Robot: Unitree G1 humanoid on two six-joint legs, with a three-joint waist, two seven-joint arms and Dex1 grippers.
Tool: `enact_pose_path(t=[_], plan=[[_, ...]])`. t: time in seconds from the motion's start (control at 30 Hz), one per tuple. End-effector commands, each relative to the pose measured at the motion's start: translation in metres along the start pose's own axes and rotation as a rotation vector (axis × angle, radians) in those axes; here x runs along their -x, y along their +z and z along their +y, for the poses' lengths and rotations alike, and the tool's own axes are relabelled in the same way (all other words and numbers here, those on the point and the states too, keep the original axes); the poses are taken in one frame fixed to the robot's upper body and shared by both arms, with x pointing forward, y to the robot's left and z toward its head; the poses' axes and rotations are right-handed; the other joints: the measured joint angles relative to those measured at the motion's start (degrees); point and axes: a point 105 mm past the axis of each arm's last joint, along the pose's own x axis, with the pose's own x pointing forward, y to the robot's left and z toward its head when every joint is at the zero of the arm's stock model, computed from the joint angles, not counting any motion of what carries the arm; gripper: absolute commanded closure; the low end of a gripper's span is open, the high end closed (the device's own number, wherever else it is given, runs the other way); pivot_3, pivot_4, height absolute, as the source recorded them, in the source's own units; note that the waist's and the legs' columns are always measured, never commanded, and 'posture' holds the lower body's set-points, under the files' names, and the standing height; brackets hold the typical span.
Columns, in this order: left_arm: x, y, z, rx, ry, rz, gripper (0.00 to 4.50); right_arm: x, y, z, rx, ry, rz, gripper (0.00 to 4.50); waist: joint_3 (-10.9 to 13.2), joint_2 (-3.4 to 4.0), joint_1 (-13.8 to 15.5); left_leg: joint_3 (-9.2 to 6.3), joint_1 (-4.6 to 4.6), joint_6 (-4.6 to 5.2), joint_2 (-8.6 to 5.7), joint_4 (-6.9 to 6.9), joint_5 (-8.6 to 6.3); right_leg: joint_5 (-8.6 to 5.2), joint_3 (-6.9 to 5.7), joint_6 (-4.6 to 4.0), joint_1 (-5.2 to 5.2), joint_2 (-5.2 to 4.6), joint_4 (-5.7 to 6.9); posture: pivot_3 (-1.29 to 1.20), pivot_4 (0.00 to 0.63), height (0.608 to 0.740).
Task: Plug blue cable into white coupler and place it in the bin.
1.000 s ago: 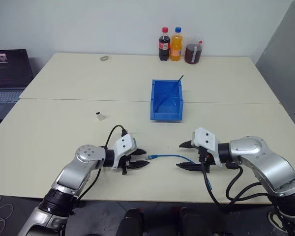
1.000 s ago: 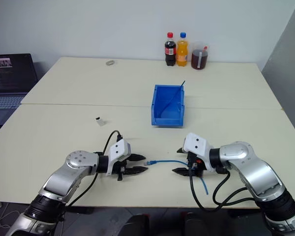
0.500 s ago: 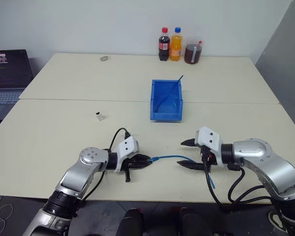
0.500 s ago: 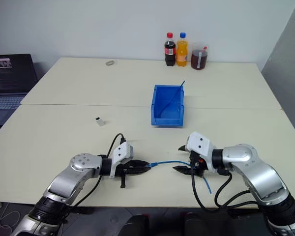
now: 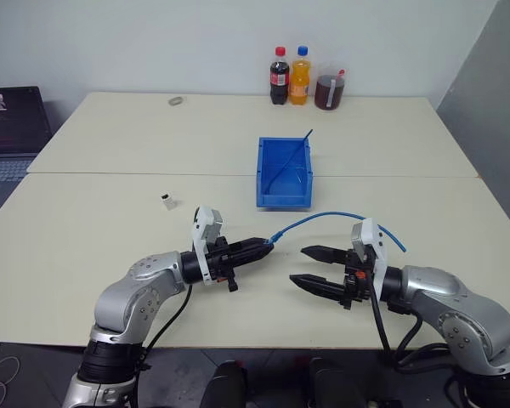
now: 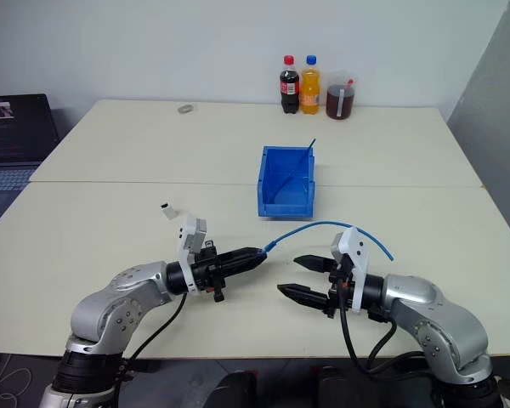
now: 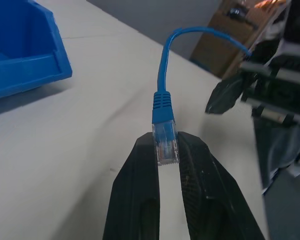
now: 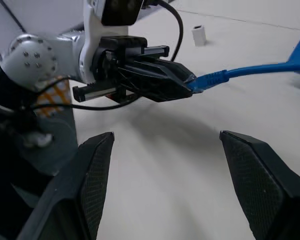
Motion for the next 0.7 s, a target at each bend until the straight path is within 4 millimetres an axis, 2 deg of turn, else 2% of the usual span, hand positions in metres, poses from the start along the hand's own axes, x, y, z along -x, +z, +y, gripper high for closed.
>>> enact_pose_path(t=[0.03,0.17,0.43,0.7], plan=[[-0.001,0.018,-0.015,0.029,-0.068,-0.048,4.23,0.0,0.016,-0.005,-0.105,-0.007,-0.118,0.92,0.0,0.0,0.02,0.01,0.02,0.0,0.0,0.0,0.0,-0.02,0.01,0.04,0.02,0.0,0.0,0.0,0.15,0.74],[-0.003,0.024,-0.018,0.075,-0.083,-0.08,4.23,-0.006,0.028,-0.009,-0.222,0.02,-0.204,0.92,0.0,0.0,0.0,0.05,0.01,0.0,-0.01,-0.01,0.0,0.0,0.04,0.01,0.0,0.01,0.0,0.0,0.15,0.74],[-0.002,0.029,-0.02,0.135,-0.082,-0.118,4.23,-0.018,0.05,-0.007,-0.302,0.081,-0.278,0.92,0.0,0.01,-0.07,0.08,-0.03,0.0,0.0,-0.01,0.0,0.02,0.07,-0.05,-0.04,0.02,-0.03,0.0,0.15,0.74],[-0.002,0.027,-0.022,0.136,-0.079,-0.11,4.23,-0.029,0.052,-0.004,-0.317,0.117,-0.253,0.92,0.0,0.01,-0.03,0.11,-0.04,0.0,-0.01,-0.02,0.0,0.02,0.09,-0.05,-0.07,0.02,-0.03,0.0,0.15,0.74]])
